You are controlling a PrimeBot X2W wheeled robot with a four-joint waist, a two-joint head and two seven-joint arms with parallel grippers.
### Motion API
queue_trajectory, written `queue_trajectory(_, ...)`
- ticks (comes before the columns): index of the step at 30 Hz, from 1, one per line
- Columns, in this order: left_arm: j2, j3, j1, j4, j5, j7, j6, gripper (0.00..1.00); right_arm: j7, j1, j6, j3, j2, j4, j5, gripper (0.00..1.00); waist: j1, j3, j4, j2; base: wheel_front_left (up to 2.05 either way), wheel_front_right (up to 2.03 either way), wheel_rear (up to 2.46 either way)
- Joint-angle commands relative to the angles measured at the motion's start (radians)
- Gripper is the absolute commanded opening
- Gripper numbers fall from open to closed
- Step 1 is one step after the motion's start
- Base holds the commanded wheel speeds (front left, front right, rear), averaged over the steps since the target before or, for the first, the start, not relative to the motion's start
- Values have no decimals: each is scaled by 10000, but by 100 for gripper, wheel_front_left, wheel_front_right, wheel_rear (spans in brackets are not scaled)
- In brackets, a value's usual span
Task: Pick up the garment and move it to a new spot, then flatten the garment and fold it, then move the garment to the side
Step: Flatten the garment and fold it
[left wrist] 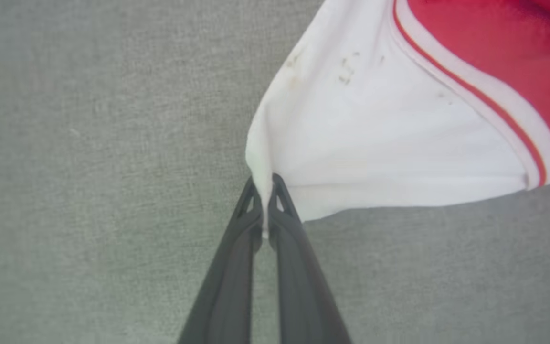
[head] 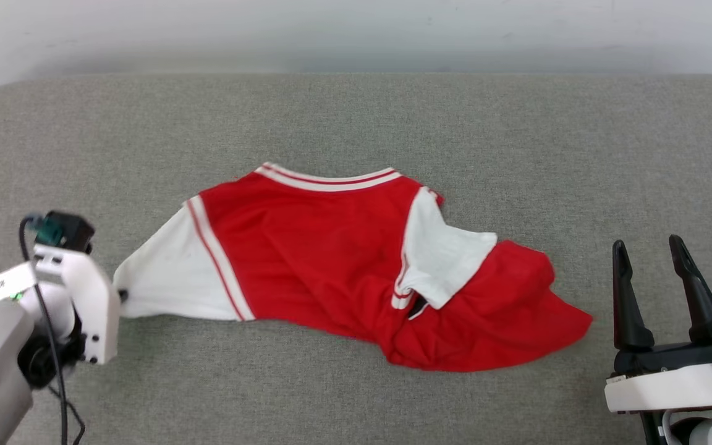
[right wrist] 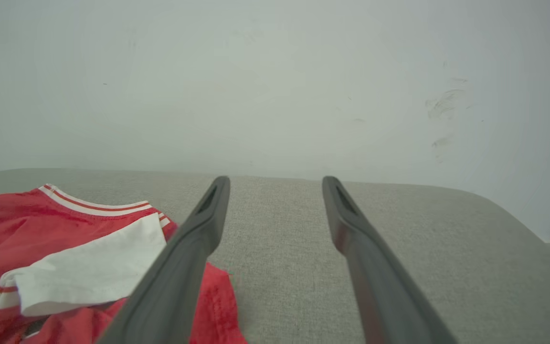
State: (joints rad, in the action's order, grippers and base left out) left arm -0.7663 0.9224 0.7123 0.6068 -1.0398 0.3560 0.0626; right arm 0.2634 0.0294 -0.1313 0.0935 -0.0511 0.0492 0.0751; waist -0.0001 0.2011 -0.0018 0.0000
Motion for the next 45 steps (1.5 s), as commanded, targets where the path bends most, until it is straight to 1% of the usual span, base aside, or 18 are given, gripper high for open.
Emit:
queue_trajectory(1, -53, -73, -209, 101, -90, -62, -61, 0, 20, -97, 10, -5, 17, -20, -44, 100, 1, 2, -5, 0, 0, 0, 0)
queue_trajectory(4, 13, -48, -669, 463, -345, -21, -95, 0, 20, -65, 10, -17, 17, -43, -72, 100, 1, 5, -42, 0, 0, 0, 0)
queue_trajectory(9, 456, -48, -1002, 969, -545, -281, -53, 0, 20, -117, 10, 23, 17, -104, -136, 100, 1, -108, -64, 0, 0, 0, 0)
queue_trajectory(10, 547, -29, -982, 1038, -480, -404, -57, 21, 20, -146, 10, 41, 17, -118, -152, 100, 1, -158, -52, 0, 0, 0, 0)
queue_trajectory(11, 602, -32, -905, 1101, -373, -632, -100, 100, 20, -163, 10, 62, 17, -129, -175, 100, 1, -217, -37, 0, 0, 0, 0)
queue_trajectory(13, 702, -88, -714, 1243, -150, -1198, -214, 100, 20, -203, 10, 110, 17, -135, -180, 100, 1, -356, 4, 0, 0, 0, 0)
queue_trajectory(17, 828, -243, -450, 1324, 449, -2854, -587, 100, 22, -179, 10, 245, 17, -61, -299, 100, 1, -667, 117, 0, 0, 0, 0)
queue_trajectory(22, 1020, -618, -783, 1115, 775, -4972, -1181, 100, 20, 233, 10, 454, 18, 151, -768, 100, 1, -1079, 292, 0, 0, 0, 0)
queue_trajectory(25, 1057, -896, -1072, 796, 895, -5852, -1628, 100, 20, 621, 10, 434, -285, 234, -948, 100, 1, -1284, 401, 0, 0, 0, 0)
queue_trajectory(29, 1131, -1409, -1602, -72, 1289, -6194, -2356, 100, 20, 1248, 11, 159, -910, 17, -777, 100, 1, -1462, 612, 0, 0, 0, 0)
queue_trajectory(31, 1146, -1983, -1842, -916, 1802, -6222, -2872, 100, 20, 1680, 11, -74, -1359, -153, -647, 100, 1, -1493, 730, 0, 0, 0, 0)
queue_trajectory(34, 1313, -2839, -2731, -2345, 2782, -6216, -3612, 100, 17, 2260, 11, -589, -1969, -658, -224, 100, 1, -1495, 922, 0, 0, 0, 0)
queue_trajectory(36, 1422, -3447, -3320, -3233, 3470, -6211, -4065, 100, -271, 2787, 11, -1086, -2511, -973, 16, 100, 1, -1455, 1054, 0, 0, 0, 0)
queue_trajectory(38, 1594, -3908, -3871, -4003, 4124, -6212, -4402, 100, -930, 3250, 11, -1744, -2981, -1241, 547, 100, 1, -1390, 1185, 0, 0, 0, 0)
queue_trajectory(40, 1817, -4350, -4394, -4622, 4663, -6212, -4648, 100, -1805, 3754, 11, -2440, -3478, -1434, 1231, 100, 1, -1281, 1304, 0, 0, 0, 0)
queue_trajectory(41, 1946, -4560, -4601, -4877, 4900, -6212, -4723, 100, -2331, 4016, 11, -2880, -3772, -1503, 1602, 100, 1, -1214, 1366, 0, 0, 0, 0)
queue_trajectory(42, 1946, -4560, -4601, -4877, 4900, -6212, -4723, 100, -2331, 4016, 11, -2880, -3772, -1503, 1602, 100, 1, -1214, 1366, 0, 0, 0, 0)
queue_trajectory(45, 2340, -5015, -5135, -5426, 5533, -6213, -4798, 100, -4032, 4835, 11, -4271, -4601, -1638, 2874, 100, 1, -989, 1556, 0, 0, 0, 0)
